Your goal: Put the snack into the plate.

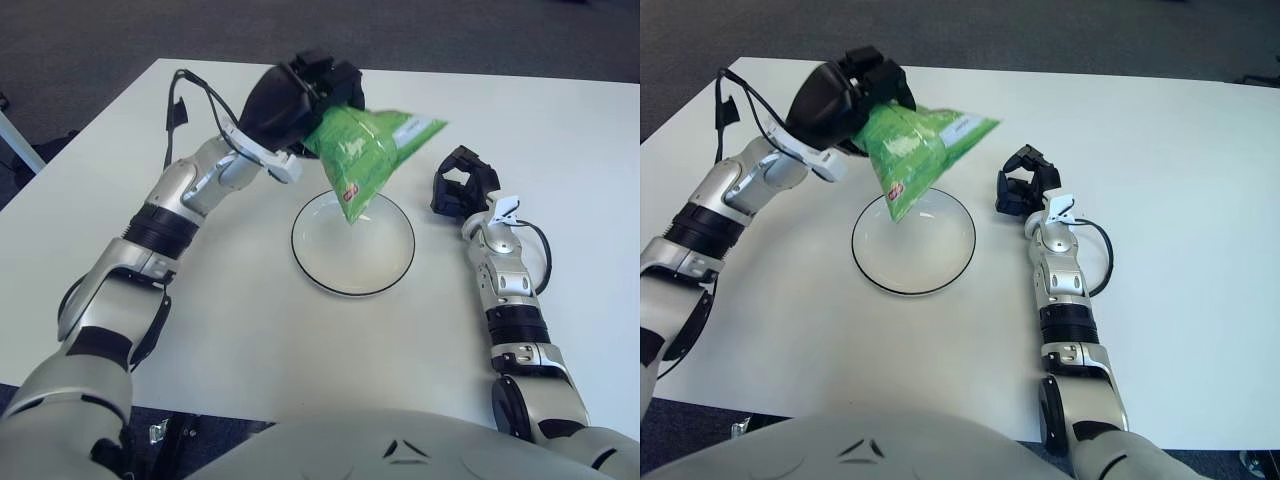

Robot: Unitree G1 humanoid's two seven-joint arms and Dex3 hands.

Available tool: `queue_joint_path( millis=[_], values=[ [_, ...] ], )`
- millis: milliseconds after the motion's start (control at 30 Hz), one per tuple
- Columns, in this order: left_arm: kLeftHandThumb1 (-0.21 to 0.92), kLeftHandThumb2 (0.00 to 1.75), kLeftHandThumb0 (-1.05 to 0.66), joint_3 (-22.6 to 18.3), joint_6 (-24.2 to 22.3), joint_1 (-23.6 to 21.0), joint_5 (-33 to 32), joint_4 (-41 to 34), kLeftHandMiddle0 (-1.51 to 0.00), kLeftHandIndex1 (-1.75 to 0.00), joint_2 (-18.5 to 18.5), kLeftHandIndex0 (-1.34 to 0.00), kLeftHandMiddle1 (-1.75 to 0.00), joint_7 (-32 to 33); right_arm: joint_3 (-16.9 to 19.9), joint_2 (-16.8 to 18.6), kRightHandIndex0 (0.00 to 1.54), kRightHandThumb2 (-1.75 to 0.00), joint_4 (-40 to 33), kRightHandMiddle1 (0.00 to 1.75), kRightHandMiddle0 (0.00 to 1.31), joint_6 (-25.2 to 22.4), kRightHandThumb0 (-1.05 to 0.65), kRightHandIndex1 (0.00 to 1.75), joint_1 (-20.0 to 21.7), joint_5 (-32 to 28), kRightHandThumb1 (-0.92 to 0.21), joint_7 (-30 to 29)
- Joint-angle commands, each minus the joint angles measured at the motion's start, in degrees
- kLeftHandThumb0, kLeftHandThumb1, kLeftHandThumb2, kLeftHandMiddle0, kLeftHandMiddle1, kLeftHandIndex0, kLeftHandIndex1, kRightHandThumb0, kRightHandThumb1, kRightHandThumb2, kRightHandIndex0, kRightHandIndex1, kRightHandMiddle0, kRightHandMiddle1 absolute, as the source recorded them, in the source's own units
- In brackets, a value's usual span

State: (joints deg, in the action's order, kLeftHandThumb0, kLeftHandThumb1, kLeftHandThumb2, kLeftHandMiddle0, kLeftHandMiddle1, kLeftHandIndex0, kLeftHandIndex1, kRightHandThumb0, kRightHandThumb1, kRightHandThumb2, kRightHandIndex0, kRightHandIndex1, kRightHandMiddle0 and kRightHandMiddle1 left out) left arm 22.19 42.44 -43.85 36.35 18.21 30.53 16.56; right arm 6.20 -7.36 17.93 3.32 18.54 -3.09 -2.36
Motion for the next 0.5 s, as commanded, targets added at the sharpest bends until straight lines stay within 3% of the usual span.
queue_joint_path(
  millis=[0, 167, 467],
  values=[
    [0.03, 1.64, 0.0, -1.6, 4.0, 0.4, -3.1, -0.5, -0.84, -1.75, 0.8, -0.6, -1.7, -2.9, -0.4, 0.6, 1.29, -1.36, 3.5, 1.75, 0.65, -1.9, -0.5, 1.75, -4.3, 0.9, -0.28, 0.2],
    [0.03, 1.63, 0.0, -2.8, 8.5, 1.9, -5.3, -0.9, -0.85, -1.75, 1.3, -0.6, -1.68, -6.1, -0.5, 0.6, 1.29, -1.37, 3.3, 1.75, 0.65, -2.1, -0.5, 1.75, -4.3, 0.9, -0.28, 0.1],
    [0.07, 1.59, 0.0, -5.5, 12.4, 5.7, -2.3, -3.7, -0.83, -1.75, 1.9, -0.56, -1.68, -7.6, -0.6, 0.4, 1.29, -1.36, 3.7, 1.75, 0.65, -2.1, -0.5, 1.75, -4.1, 0.9, -0.28, 0.3]
  ],
)
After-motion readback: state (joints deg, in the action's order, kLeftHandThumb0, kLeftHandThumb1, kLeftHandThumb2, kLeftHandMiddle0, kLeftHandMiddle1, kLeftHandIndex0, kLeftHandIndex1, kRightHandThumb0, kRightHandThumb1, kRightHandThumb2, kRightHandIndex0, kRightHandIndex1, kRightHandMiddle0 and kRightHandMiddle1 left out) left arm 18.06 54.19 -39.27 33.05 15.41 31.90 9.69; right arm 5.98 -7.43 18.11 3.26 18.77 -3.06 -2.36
